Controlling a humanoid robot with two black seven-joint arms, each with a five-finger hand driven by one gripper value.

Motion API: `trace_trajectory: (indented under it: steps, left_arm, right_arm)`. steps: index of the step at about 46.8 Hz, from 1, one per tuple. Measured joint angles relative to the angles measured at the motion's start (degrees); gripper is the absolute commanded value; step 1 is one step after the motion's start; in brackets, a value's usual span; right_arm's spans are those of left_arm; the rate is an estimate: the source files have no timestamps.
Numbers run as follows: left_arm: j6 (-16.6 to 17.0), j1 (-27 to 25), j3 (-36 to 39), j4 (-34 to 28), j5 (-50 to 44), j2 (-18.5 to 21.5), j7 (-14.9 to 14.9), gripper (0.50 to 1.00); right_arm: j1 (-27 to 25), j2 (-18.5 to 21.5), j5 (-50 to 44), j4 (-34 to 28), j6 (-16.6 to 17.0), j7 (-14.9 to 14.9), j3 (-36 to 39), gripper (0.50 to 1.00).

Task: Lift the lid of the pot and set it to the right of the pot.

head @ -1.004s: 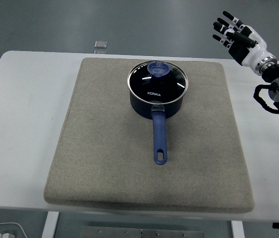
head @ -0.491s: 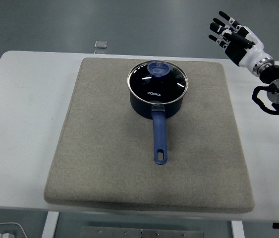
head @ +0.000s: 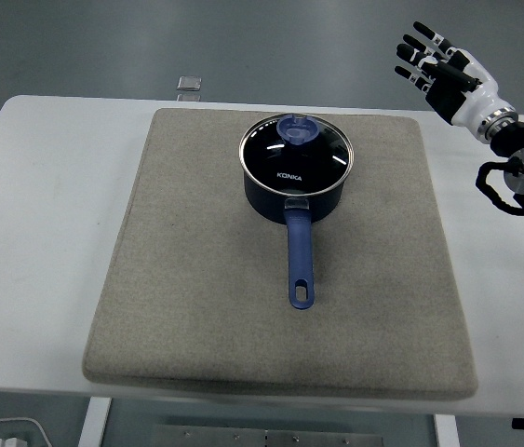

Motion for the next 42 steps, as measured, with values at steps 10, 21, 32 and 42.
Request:
trace_trajectory:
  steps: [10,21,32,42]
  left_arm:
    - [0.01,0.00,0.00,0.00,0.00,0.00,0.00,1.000]
    - [-0.03,0.01,0.00,0.00,0.00,0.00,0.00,1.000]
    - [-0.03,0.00,0.00,0.00,0.00,0.00,0.00,1.000]
    - [-0.01,0.01,0.00,0.00,0.00,0.00,0.00,1.000]
  right_arm:
    - [0.49,-0.22,-4.76,0.07,-0.54,0.00,0.14,0.921]
    - [2.75,-1.37,-11.87,1.22,-0.80,-0.01,0.21,0.921]
    - [6.21,-1.85,-24.03,4.20,-0.82,-0.01,0.13,0.921]
    - [8.47,-1.77,-33.57,6.29,-0.79,0.00,-0.16,0.921]
